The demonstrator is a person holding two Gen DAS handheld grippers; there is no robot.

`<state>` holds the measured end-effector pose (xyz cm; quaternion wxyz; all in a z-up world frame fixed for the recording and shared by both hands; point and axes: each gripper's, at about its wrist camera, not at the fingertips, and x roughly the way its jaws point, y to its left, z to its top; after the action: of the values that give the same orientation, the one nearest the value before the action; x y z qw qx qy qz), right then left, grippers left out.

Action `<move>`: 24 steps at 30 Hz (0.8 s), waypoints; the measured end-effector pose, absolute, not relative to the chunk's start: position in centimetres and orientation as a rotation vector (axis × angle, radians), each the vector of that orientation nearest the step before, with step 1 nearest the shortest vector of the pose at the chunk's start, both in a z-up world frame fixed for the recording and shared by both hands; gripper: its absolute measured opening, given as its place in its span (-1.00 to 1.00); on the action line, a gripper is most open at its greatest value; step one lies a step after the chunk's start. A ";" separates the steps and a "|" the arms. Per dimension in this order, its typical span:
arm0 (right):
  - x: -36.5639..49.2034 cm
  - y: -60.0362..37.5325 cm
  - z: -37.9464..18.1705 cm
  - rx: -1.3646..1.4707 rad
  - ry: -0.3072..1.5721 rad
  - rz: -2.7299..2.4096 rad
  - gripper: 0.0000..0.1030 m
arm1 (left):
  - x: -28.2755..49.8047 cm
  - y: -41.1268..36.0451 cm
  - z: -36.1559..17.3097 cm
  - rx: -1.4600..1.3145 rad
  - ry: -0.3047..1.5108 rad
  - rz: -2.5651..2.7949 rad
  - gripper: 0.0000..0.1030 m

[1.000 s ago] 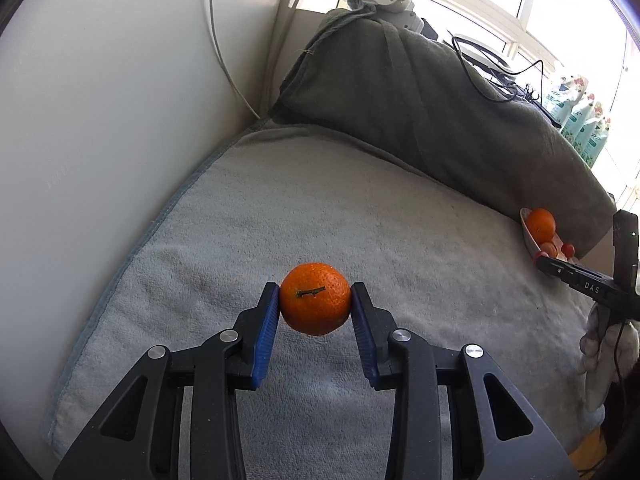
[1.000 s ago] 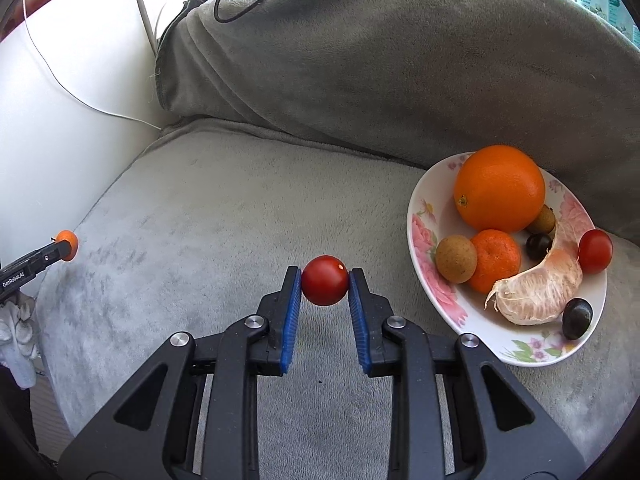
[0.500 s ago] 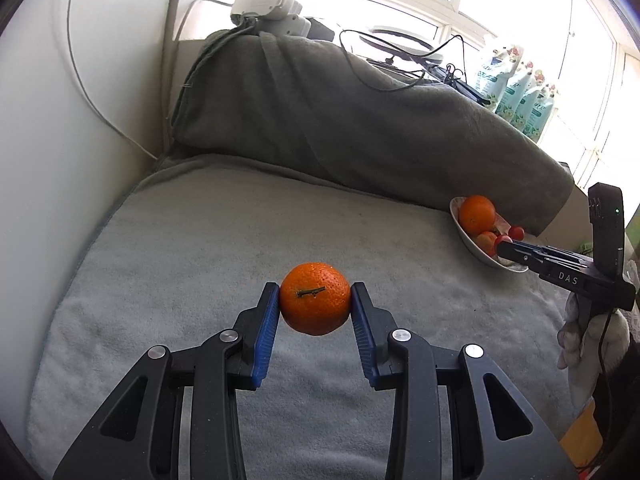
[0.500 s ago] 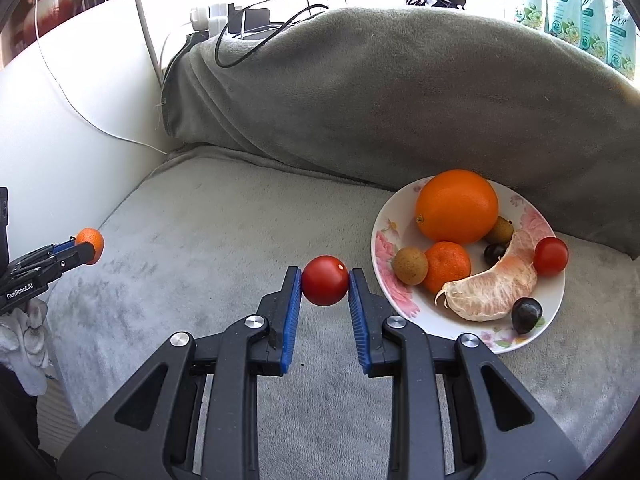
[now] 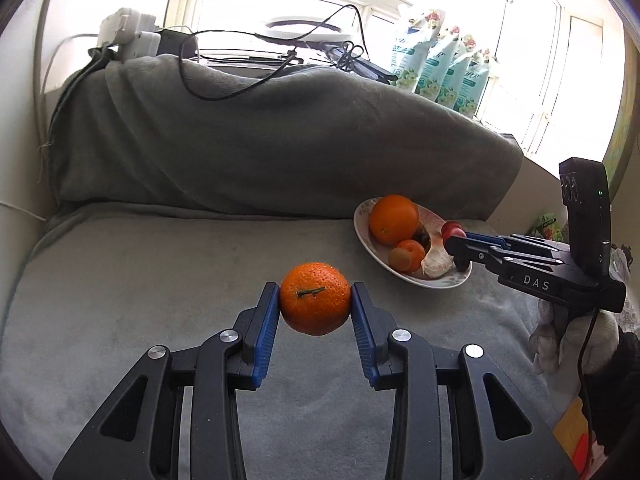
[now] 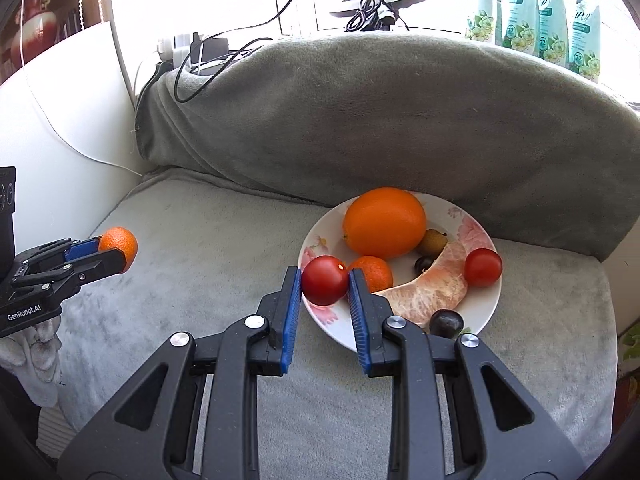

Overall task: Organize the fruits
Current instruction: 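Lift the mandarin and cherry tomato and carry both over the plate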

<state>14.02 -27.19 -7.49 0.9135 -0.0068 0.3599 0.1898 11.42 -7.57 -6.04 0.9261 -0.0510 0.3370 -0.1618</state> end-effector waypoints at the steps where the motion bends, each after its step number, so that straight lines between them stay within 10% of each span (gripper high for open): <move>1: 14.3 -27.6 -7.5 -0.014 0.741 0.382 -0.51 | 11.9 -8.3 -6.0 -0.100 0.690 -0.346 -0.34; 24: 21.6 -33.3 -8.7 0.022 0.771 0.324 -0.51 | 18.3 -19.6 -6.9 -0.007 0.716 -0.524 -0.34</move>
<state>21.63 -33.29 -8.73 0.9138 0.0108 0.3745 0.1571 18.29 -19.61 -6.95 0.9033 -0.0035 0.3462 -0.2534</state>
